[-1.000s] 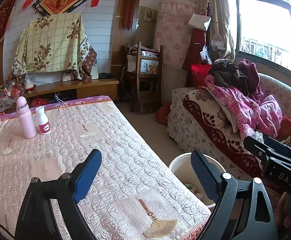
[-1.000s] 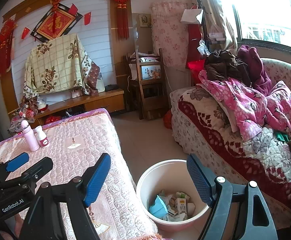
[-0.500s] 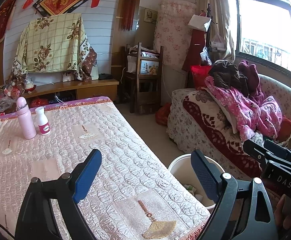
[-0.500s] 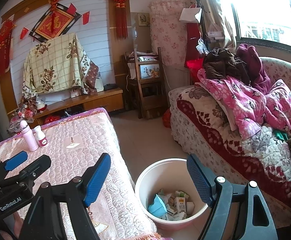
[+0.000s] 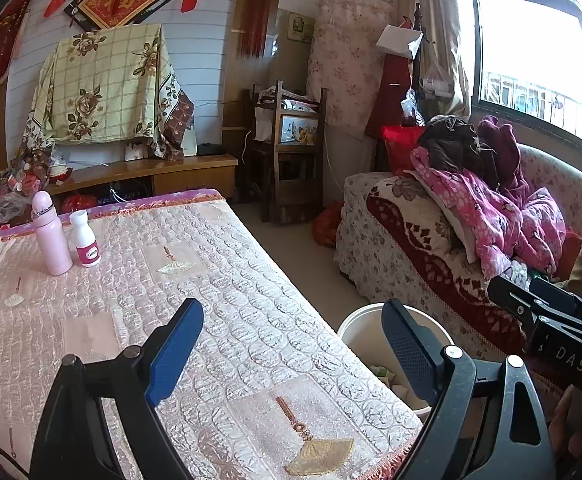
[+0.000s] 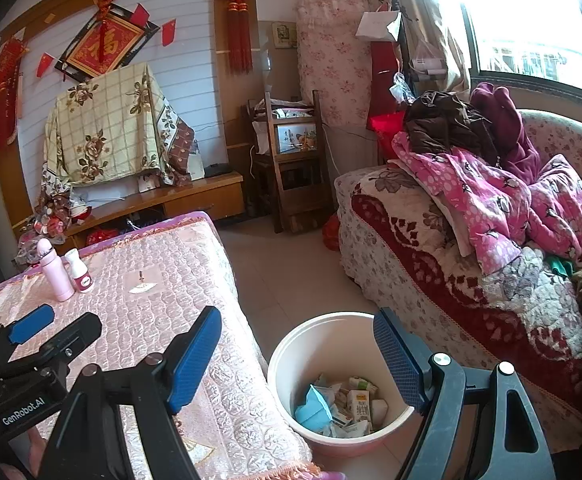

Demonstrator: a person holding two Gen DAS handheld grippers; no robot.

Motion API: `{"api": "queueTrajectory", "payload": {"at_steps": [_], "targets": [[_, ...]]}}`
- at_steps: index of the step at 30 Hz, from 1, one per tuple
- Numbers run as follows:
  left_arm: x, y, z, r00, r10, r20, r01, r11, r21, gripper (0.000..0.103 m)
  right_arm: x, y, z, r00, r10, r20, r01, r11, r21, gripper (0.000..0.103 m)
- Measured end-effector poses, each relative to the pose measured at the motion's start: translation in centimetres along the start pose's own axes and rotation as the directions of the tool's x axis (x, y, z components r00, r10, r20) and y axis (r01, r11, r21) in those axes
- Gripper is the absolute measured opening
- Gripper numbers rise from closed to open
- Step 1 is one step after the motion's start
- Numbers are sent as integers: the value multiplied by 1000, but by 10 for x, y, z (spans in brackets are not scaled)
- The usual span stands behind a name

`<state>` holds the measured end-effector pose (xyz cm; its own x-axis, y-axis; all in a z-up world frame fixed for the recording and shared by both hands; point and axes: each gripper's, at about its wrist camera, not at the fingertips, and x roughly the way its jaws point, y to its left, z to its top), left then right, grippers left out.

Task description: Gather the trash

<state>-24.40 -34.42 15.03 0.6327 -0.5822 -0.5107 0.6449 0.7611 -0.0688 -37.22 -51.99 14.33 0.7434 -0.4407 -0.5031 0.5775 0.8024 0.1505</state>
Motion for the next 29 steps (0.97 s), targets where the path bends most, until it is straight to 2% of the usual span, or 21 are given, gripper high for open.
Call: {"api": "queueTrajectory", "payload": {"at_steps": [23, 29], "targets": [[4, -3, -3, 1000, -13, -24, 13, 1000, -4, 91, 4, -3, -4, 1000, -8, -15, 8, 1000, 9, 81], [3, 2, -6, 1000, 8, -17, -8, 1000, 2, 91, 6, -3, -6, 1000, -8, -23, 8, 1000, 4, 81]]}}
